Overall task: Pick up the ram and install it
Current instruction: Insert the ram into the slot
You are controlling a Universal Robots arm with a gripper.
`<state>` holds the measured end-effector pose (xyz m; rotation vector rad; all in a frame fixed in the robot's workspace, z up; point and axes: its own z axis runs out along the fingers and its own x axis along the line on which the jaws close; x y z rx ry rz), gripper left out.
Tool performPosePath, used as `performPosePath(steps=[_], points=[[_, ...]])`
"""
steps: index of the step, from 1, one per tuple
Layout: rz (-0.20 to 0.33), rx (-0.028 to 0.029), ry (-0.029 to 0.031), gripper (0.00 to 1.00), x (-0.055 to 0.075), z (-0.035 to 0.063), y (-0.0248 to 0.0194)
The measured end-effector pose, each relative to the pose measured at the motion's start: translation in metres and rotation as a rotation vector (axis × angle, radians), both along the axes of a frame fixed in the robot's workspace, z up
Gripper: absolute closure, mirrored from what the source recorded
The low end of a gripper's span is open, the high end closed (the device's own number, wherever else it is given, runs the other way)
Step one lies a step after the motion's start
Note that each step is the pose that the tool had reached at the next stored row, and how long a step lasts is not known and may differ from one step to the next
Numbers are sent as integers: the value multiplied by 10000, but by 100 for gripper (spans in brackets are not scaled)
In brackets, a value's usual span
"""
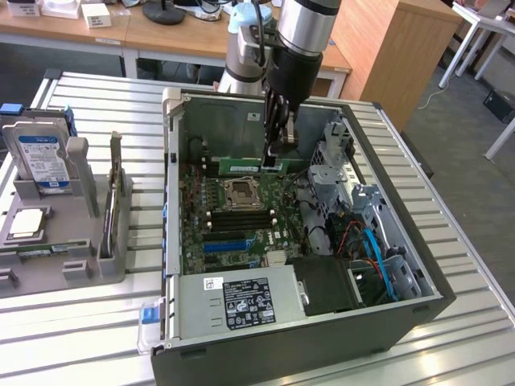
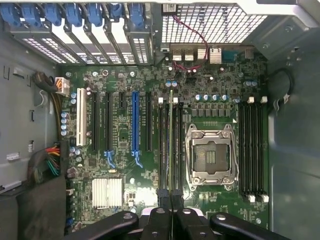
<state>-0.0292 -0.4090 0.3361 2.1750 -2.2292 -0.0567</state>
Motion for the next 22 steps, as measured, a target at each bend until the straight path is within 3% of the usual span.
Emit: performPosePath(steps=[22], points=[[0, -1, 1, 88, 0, -225, 0]])
